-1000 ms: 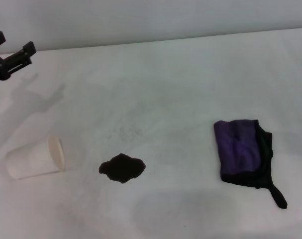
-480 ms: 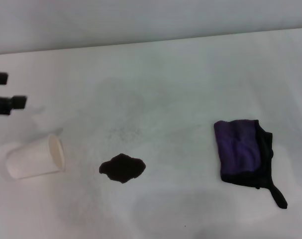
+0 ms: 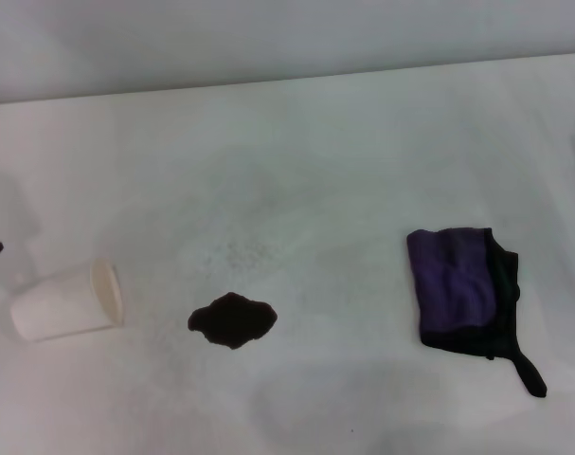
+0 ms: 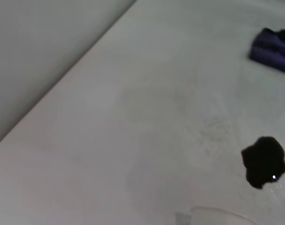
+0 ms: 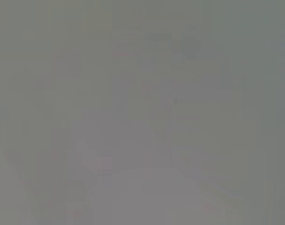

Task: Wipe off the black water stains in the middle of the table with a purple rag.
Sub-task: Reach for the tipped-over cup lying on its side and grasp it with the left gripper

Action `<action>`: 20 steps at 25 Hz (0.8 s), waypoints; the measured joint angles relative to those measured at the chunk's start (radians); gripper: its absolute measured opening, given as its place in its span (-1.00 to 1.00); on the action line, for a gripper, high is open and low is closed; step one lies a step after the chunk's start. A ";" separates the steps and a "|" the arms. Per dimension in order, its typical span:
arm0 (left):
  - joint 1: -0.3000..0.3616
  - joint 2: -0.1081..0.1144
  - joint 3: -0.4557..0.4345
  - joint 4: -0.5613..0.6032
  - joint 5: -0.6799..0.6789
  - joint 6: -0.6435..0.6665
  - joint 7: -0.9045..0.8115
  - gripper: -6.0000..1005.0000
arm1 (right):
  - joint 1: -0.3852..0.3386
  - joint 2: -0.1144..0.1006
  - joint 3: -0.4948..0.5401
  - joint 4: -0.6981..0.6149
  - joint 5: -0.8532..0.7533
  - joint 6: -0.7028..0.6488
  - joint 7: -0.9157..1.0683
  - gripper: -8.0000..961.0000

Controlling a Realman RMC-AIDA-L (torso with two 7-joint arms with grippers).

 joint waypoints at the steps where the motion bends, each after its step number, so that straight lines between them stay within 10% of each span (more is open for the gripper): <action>1: -0.001 -0.007 0.001 0.000 0.009 0.002 0.024 0.77 | 0.000 0.000 0.000 0.003 0.000 0.000 0.000 0.26; 11: 0.010 -0.116 0.038 -0.042 0.175 0.064 0.256 0.77 | 0.000 0.002 -0.001 0.023 0.000 -0.005 0.002 0.26; 20: 0.023 -0.132 0.039 -0.115 0.186 0.156 0.361 0.77 | 0.003 0.003 0.001 0.039 0.000 -0.009 0.002 0.26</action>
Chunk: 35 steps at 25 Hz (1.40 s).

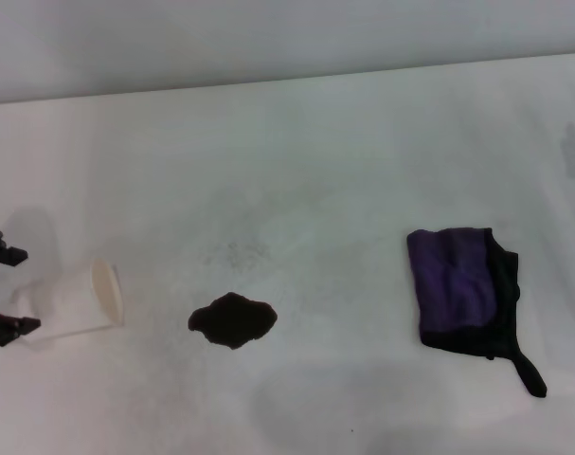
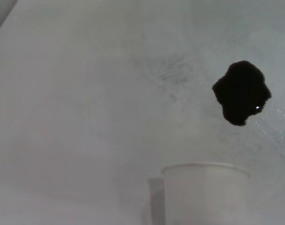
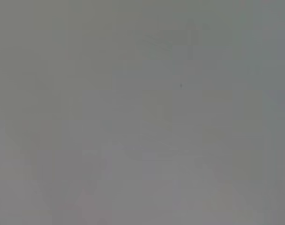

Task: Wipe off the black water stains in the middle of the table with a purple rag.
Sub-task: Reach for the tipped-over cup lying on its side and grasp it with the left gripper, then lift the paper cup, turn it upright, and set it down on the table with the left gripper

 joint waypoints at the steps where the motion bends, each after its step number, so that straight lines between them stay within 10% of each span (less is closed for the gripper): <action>1: -0.002 0.000 0.000 -0.018 -0.001 0.009 0.010 0.77 | 0.001 0.000 0.001 0.001 0.000 0.000 0.000 0.26; 27: -0.025 -0.021 -0.008 -0.220 -0.058 0.189 0.153 0.60 | 0.004 -0.001 0.002 0.028 -0.002 -0.004 0.000 0.26; 35: -0.019 -0.029 -0.082 -0.216 -0.297 0.226 0.153 0.47 | 0.005 -0.006 -0.005 0.016 -0.008 0.012 0.000 0.26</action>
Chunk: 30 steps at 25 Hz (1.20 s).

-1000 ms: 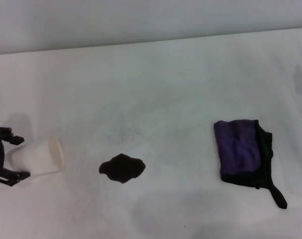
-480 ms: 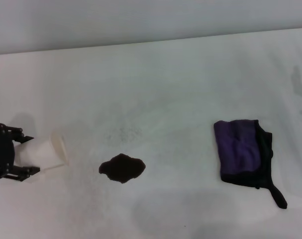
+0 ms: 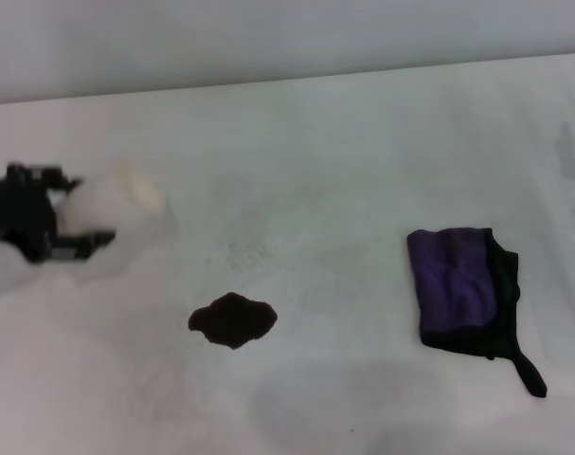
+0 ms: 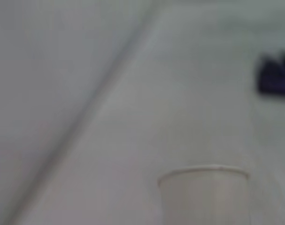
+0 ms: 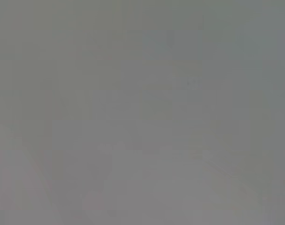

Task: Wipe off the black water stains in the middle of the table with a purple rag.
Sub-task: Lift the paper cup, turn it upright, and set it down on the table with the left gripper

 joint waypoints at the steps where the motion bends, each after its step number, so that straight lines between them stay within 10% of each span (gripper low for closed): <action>1: 0.003 -0.002 -0.005 -0.006 -0.059 0.023 0.008 0.47 | 0.001 -0.001 -0.002 -0.005 0.000 0.002 0.000 0.26; 17: -0.057 -0.018 0.002 -0.496 -0.677 0.391 0.350 0.47 | -0.027 -0.003 -0.008 -0.115 -0.002 -0.002 -0.010 0.26; 30: -0.053 -0.027 0.002 -0.767 -0.940 0.434 0.669 0.47 | -0.042 -0.008 -0.008 -0.178 -0.002 -0.015 -0.013 0.26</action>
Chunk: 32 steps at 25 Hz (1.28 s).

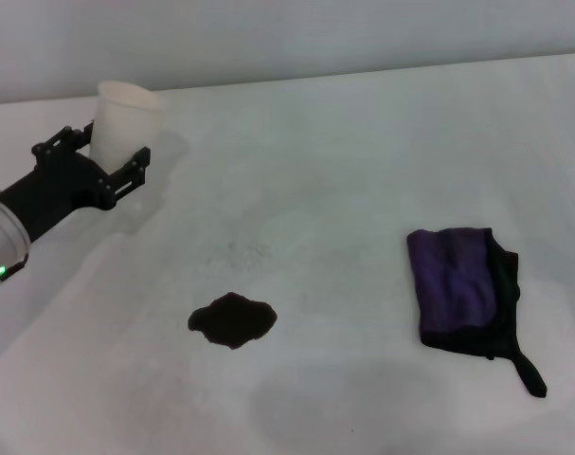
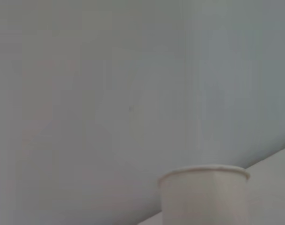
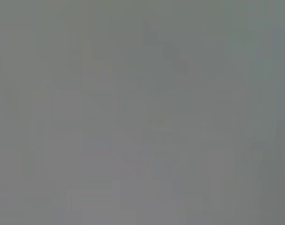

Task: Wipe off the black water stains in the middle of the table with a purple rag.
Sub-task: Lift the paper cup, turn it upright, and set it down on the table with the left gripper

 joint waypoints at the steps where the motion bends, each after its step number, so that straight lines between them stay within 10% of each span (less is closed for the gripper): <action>1: 0.006 0.000 0.000 -0.011 -0.017 -0.001 0.017 0.47 | 0.000 0.000 0.000 -0.003 0.000 -0.001 0.000 0.26; 32: 0.109 -0.006 -0.003 -0.147 -0.031 -0.038 0.121 0.49 | -0.006 -0.002 0.000 -0.029 0.000 -0.015 0.000 0.26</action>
